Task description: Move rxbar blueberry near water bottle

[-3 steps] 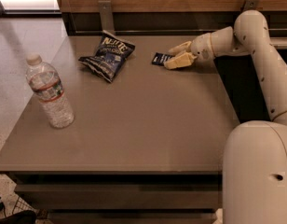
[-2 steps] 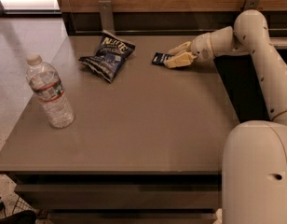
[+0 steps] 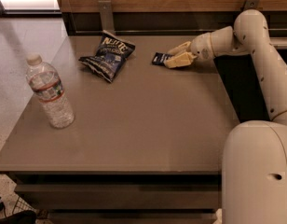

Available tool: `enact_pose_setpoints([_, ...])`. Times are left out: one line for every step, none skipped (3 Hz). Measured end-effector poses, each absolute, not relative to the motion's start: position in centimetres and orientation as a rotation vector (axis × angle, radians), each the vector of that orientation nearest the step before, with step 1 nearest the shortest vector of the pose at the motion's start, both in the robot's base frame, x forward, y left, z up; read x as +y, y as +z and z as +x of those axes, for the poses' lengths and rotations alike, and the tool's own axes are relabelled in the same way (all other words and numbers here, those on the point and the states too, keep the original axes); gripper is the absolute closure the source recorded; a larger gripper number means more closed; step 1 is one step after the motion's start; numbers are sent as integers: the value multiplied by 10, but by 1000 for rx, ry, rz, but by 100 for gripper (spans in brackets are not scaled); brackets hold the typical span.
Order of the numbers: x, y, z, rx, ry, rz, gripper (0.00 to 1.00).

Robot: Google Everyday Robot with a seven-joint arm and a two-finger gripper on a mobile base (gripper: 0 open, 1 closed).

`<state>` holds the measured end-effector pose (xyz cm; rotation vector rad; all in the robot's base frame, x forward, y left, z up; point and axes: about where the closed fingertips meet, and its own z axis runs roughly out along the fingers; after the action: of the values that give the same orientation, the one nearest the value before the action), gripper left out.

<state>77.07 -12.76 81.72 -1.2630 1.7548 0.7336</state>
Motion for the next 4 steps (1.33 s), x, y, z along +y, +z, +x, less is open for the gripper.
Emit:
enact_pose_setpoints([-128, 817, 771, 1755, 734, -1263, 100])
enact_pose_setpoints([-128, 817, 771, 1755, 734, -1263, 100])
enact_pose_setpoints([-128, 818, 770, 1755, 731, -1264, 100])
enact_pose_setpoints([-127, 832, 760, 1752, 693, -1271, 100])
